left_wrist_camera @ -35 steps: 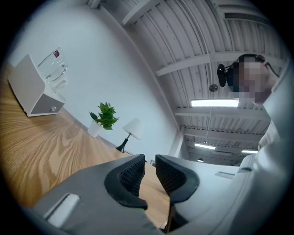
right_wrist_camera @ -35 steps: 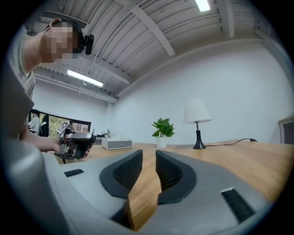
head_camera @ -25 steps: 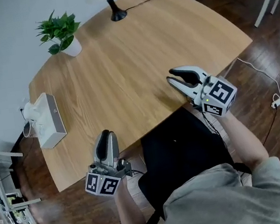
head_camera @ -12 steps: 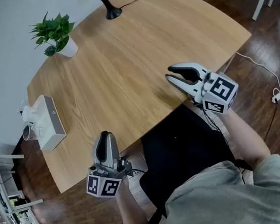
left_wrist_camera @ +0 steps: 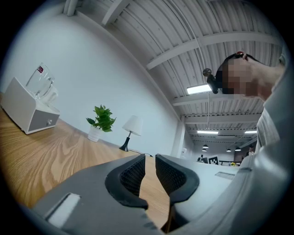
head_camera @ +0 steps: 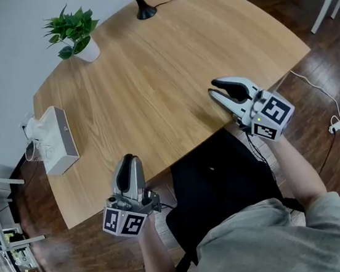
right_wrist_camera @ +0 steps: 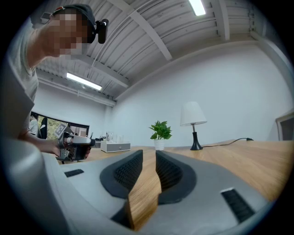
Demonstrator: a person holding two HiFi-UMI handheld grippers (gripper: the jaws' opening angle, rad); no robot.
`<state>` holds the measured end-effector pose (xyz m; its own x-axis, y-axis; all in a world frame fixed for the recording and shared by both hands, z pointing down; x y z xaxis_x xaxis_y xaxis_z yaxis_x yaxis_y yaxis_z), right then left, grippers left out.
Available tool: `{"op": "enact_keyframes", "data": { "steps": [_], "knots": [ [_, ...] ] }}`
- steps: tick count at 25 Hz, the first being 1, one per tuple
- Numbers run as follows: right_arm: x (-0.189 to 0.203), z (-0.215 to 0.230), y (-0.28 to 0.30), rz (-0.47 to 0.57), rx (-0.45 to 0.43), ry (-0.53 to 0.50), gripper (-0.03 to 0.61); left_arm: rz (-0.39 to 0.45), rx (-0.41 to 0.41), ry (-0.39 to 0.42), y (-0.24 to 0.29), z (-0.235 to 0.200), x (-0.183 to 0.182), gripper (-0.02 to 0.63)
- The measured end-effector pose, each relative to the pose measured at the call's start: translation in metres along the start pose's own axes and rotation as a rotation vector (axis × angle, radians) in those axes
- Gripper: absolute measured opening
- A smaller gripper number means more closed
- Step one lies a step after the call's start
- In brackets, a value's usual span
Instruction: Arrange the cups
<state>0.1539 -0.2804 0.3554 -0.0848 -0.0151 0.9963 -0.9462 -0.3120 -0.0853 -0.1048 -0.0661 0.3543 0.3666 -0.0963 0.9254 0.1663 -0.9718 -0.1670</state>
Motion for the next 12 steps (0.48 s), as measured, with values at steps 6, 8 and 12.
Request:
{"op": "enact_keyframes", "data": {
  "steps": [6,8,12],
  "knots": [
    [-0.0003,0.0021,-0.0022,0.011,0.002,0.015,0.083,-0.003,-0.001,0.008,0.0003,0.0009,0.0014,0.064],
    [-0.0007,0.0015,-0.0019,0.01,0.004,0.008,0.081,-0.004,-0.001,0.01,0.0002,0.001,0.0012,0.064],
    [-0.0005,0.0008,-0.0016,0.006,0.003,0.0,0.078,-0.007,-0.002,0.016,0.0006,0.0017,0.001,0.064]
  ]
}}
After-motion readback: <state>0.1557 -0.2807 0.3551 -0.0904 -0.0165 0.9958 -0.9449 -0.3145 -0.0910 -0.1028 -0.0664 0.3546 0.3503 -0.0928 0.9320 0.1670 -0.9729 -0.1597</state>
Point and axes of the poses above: the fingertips, and each gripper's own axes: y forward along the fingers, z to its right, x out of its underside, the point moved 6 cm from there along -y, backward along the fingers, and after that the axes turned 3 degrees about z, right-handed, at the moved point
